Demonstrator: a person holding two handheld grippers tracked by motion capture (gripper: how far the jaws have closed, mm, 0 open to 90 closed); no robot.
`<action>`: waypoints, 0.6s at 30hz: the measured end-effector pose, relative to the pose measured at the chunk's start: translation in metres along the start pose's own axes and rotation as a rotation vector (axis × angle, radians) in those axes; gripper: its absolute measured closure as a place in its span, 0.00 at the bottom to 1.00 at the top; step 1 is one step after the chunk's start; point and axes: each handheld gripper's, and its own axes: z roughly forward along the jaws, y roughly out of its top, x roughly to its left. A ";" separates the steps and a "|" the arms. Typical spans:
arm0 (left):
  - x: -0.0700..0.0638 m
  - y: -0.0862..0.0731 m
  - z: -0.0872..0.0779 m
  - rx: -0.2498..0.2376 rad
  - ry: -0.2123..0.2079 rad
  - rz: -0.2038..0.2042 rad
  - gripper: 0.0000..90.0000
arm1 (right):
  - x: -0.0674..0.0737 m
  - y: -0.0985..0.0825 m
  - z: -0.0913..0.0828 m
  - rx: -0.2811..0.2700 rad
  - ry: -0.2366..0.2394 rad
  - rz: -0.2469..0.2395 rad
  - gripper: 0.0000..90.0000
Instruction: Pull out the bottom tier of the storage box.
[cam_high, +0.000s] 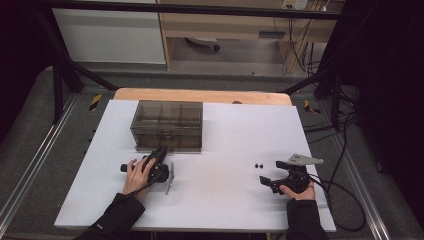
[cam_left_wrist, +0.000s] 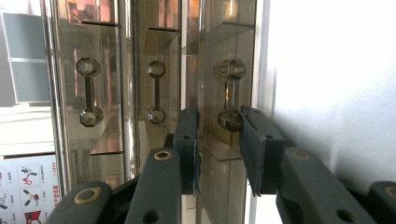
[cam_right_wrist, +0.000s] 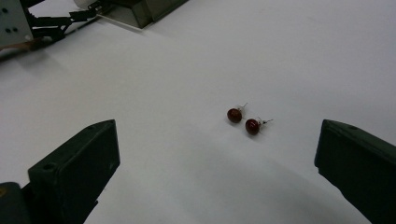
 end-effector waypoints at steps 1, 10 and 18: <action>0.000 0.000 0.000 0.000 0.000 0.000 0.76 | 0.000 0.000 0.000 0.000 0.000 0.000 0.01; -0.002 -0.001 -0.005 -0.010 -0.002 0.001 0.76 | 0.000 0.000 0.000 0.000 -0.001 -0.001 0.01; -0.003 0.000 -0.008 -0.015 -0.002 -0.001 0.76 | 0.000 0.000 0.000 -0.001 -0.002 0.000 0.01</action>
